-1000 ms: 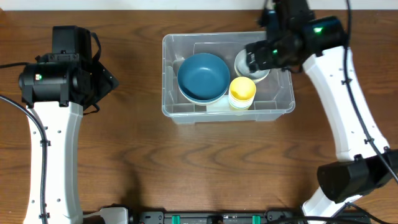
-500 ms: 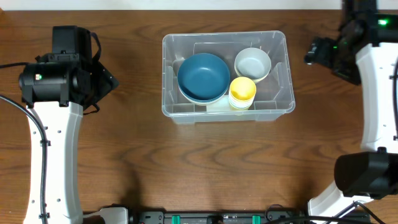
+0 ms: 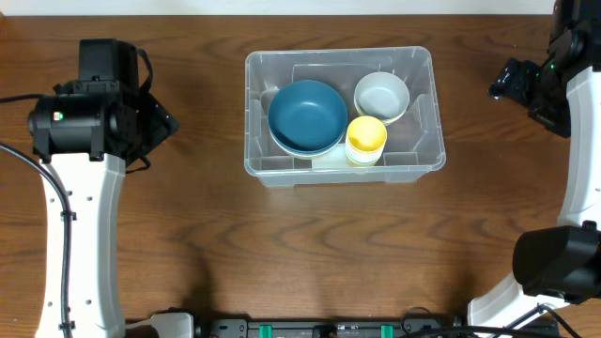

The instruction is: Pack container

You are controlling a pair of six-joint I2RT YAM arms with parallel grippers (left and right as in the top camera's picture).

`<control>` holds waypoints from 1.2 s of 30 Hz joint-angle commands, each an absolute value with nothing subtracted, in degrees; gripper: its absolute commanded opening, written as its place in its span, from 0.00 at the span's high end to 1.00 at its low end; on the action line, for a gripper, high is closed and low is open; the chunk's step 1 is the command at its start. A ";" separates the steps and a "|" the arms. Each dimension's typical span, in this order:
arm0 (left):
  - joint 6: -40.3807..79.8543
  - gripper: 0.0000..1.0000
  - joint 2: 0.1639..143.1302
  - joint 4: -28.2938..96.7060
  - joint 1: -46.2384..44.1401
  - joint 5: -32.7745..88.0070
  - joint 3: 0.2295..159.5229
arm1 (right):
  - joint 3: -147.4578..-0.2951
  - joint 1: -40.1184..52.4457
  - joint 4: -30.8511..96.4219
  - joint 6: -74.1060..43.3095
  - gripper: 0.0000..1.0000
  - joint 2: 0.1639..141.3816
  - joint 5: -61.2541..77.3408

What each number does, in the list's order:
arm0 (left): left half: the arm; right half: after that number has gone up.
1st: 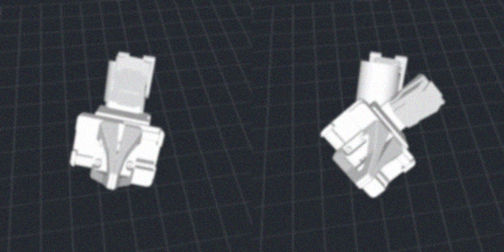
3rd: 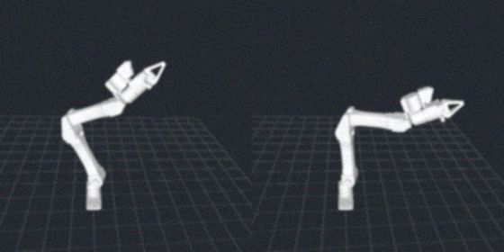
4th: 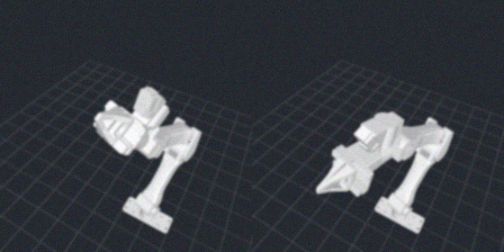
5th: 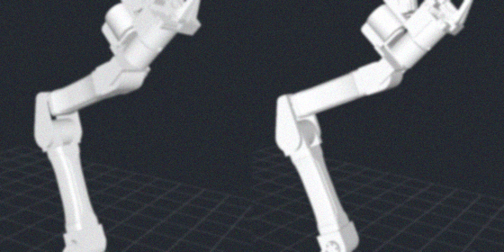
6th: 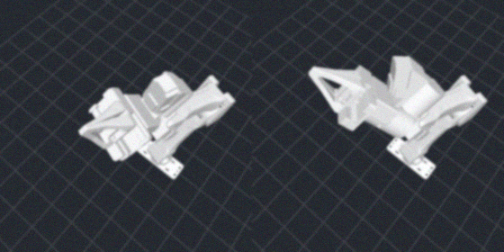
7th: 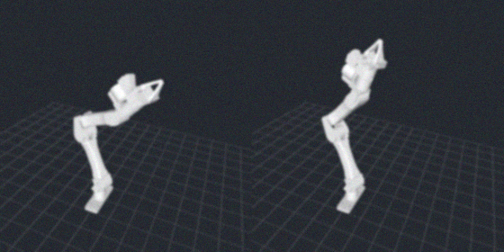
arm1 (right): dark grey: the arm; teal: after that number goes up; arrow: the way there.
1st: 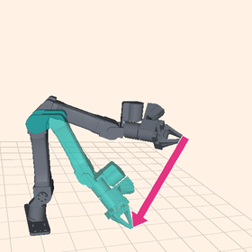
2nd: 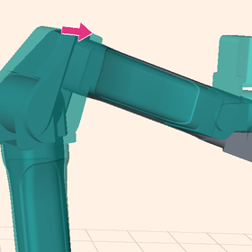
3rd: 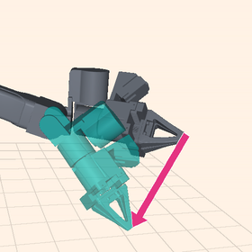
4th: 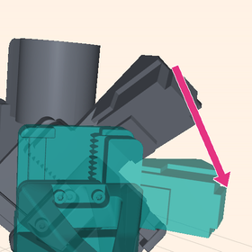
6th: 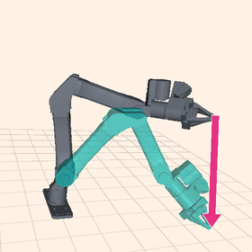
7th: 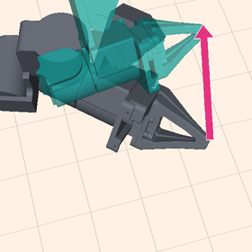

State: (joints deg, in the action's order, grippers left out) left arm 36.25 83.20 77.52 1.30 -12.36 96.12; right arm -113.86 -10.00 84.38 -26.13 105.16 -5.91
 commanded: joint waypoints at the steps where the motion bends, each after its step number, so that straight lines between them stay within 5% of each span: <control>1: 37.19 0.02 83.48 77.54 1.58 -12.62 95.90 | -114.96 -10.13 84.42 -26.96 0.01 105.12 -6.66; 19: 36.75 0.02 54.17 75.94 1.61 -12.67 95.39 | -114.96 -10.13 84.44 -26.96 0.01 105.12 -6.66; 36: 36.51 0.02 19.79 34.79 1.58 -8.01 48.47 | -114.96 -10.11 84.44 -26.96 0.01 105.12 -6.66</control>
